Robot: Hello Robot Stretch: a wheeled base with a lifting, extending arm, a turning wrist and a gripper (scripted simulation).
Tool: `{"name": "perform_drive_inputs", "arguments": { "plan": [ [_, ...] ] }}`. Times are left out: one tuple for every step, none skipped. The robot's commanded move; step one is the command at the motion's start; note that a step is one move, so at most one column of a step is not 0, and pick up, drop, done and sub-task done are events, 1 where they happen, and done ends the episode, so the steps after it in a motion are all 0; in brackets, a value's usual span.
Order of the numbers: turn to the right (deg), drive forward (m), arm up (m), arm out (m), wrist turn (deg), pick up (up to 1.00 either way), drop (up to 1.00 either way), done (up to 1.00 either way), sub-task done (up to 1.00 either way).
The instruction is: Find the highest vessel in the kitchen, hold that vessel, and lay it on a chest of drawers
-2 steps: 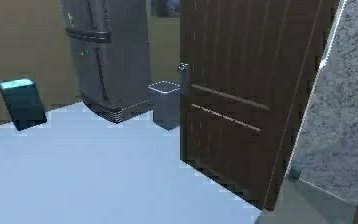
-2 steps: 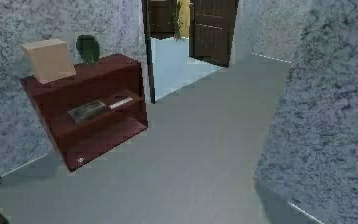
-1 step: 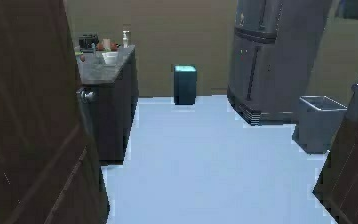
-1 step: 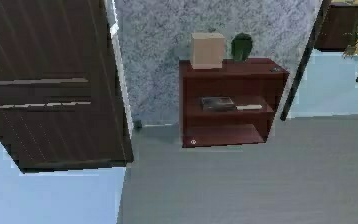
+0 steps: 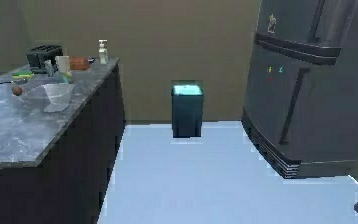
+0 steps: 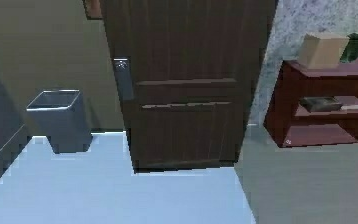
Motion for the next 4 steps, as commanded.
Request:
{"name": "perform_drive_inputs", "arguments": {
  "plan": [
    [-3.0, 0.00, 0.00, 0.00, 0.0, 0.00, 0.00, 0.00, 0.00],
    [0.0, 1.00, 0.00, 0.00, 0.0, 0.00, 0.00, 0.00, 0.00],
    [3.0, 0.00, 0.00, 0.00, 0.0, 0.00, 0.00, 0.00, 0.00],
    [0.0, 0.05, 0.00, 0.00, 0.0, 0.00, 0.00, 0.00, 0.00]
  ]
}}
